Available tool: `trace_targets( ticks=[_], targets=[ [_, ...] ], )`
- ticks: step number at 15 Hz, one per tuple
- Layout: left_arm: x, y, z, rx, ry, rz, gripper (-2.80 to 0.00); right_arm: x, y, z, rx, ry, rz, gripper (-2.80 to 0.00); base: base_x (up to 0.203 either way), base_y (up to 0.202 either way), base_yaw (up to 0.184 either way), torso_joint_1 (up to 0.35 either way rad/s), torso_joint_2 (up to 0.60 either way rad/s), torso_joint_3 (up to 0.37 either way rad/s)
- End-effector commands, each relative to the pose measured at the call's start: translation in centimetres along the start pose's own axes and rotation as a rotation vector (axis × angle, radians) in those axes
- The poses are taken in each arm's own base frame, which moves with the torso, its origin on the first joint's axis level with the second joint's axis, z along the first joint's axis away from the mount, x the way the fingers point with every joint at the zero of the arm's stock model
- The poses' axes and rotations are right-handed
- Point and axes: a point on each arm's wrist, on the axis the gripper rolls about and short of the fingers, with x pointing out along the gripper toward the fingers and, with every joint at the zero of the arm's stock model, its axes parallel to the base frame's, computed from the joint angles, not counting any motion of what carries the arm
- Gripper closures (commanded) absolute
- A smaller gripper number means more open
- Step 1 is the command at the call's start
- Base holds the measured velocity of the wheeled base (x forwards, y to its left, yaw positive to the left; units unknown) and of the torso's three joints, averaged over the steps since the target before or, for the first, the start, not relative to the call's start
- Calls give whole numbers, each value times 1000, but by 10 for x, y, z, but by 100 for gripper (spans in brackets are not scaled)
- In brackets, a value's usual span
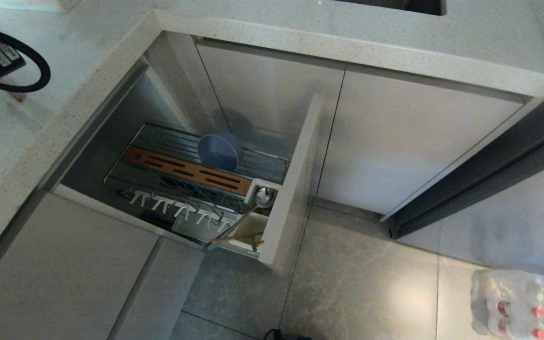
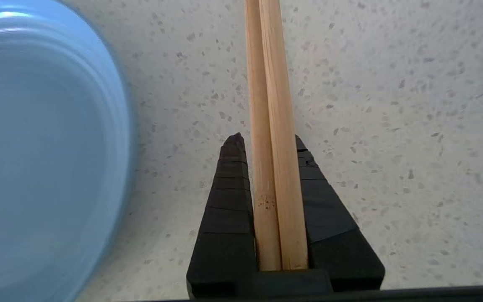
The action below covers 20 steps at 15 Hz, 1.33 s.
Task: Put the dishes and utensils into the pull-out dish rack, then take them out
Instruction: Take the bowl out of the cupboard
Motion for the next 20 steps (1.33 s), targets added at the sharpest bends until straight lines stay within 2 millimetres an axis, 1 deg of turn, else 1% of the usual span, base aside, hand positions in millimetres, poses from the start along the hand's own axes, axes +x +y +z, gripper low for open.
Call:
trace_targets(
  ticks=[1, 10, 19, 20],
  targets=[
    [3, -2, -3, 6, 7, 8, 0, 0, 0, 0, 0, 1, 0, 0, 0, 0, 0, 0, 0, 0],
    [12, -6, -10, 29, 26, 19, 0, 0, 0, 0, 0, 1, 0, 0, 0, 0, 0, 0, 0, 0],
    [14, -7, -13, 47, 40, 26, 0, 0, 0, 0, 0, 0, 0, 0, 0, 0, 0, 0, 0, 0],
    [14, -7, -13, 47, 40, 25, -280, 0, 0, 0, 0, 1, 0, 0, 0, 0, 0, 0, 0, 0]
  ],
)
